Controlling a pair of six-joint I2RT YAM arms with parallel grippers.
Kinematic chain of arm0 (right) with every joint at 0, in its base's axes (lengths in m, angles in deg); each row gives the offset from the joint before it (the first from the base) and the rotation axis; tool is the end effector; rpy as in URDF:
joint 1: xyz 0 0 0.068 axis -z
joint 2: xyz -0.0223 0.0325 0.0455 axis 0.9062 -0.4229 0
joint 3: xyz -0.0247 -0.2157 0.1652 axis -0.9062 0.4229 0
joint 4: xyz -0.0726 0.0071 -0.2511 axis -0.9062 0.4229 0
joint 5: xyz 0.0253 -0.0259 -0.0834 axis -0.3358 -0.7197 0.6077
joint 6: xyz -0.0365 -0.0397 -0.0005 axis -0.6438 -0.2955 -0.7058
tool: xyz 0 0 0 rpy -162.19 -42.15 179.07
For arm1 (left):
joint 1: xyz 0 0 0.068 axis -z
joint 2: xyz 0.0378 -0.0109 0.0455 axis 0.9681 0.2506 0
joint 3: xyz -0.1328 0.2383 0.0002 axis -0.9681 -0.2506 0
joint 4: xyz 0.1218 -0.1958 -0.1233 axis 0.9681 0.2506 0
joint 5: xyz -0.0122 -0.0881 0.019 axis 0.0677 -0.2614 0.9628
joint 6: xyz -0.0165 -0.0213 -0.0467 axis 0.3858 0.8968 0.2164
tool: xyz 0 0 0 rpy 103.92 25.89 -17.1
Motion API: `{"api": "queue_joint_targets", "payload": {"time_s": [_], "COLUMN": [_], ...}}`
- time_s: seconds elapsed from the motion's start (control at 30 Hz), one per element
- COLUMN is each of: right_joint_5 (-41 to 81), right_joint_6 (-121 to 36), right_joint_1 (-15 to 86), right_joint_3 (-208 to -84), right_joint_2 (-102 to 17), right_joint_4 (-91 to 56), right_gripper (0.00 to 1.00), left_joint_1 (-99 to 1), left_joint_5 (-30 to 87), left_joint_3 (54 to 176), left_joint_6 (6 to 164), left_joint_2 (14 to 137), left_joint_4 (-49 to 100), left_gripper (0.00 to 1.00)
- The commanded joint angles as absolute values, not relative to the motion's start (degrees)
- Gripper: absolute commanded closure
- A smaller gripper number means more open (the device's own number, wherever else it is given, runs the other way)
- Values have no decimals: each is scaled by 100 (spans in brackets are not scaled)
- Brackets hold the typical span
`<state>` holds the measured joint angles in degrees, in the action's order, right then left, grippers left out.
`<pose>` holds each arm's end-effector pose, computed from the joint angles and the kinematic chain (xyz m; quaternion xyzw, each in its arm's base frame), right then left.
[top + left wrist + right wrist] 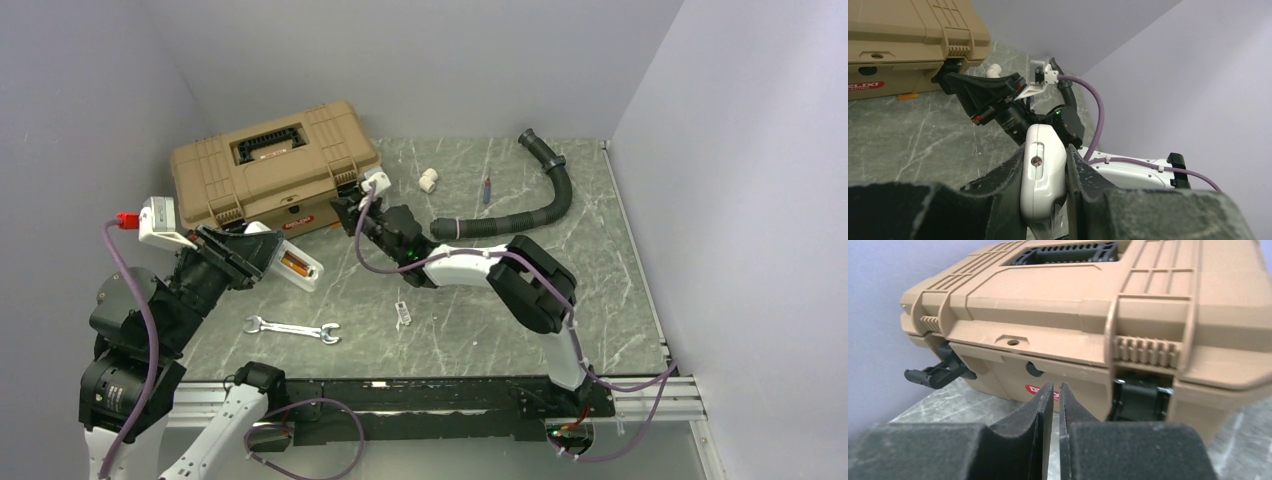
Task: Load the batteries into the remote control
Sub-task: Adjust the distractor at the corner of the board.
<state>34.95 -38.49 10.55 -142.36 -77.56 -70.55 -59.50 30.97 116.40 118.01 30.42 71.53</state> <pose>0.2726 0.3731 0.2364 -0.1950 0.6274 0.3705 0.6566 0.0378 -0.0146 0.4559 -0.1450 0.6997 -0.3858 0.5836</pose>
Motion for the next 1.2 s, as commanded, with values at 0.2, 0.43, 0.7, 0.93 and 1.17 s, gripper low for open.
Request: {"api": "queue_joint_targets", "payload": {"time_s": [0.2,0.43,0.7,0.93,1.17], "right_joint_5": [3496,4534,5056,5007,4906], "right_joint_6": [-3758,-3766,-3806,-3905,-3954], "right_joint_1": [909,921,967,1120,1286], "right_joint_3": [-15961,-16543,-17441,-18272,-18793], "right_joint_2": [-8698,-8975,-9633,-10264,-10587], "right_joint_4": [-5810,-5025,-4909,-4945,-4827], "right_gripper": [96,100,100,100,100], "left_joint_1": [-5976,-5975,-5975,-5975,-5977], "left_joint_5": [3180,3182,3203,3268,3266], "left_joint_3": [11732,11694,11697,11742,11755], "left_joint_6": [11752,11753,11752,11725,11725], "left_joint_2": [2992,2982,2983,2977,3009], "left_joint_4": [7037,7026,7040,7106,7108], "left_gripper": [100,100,100,100,100]}}
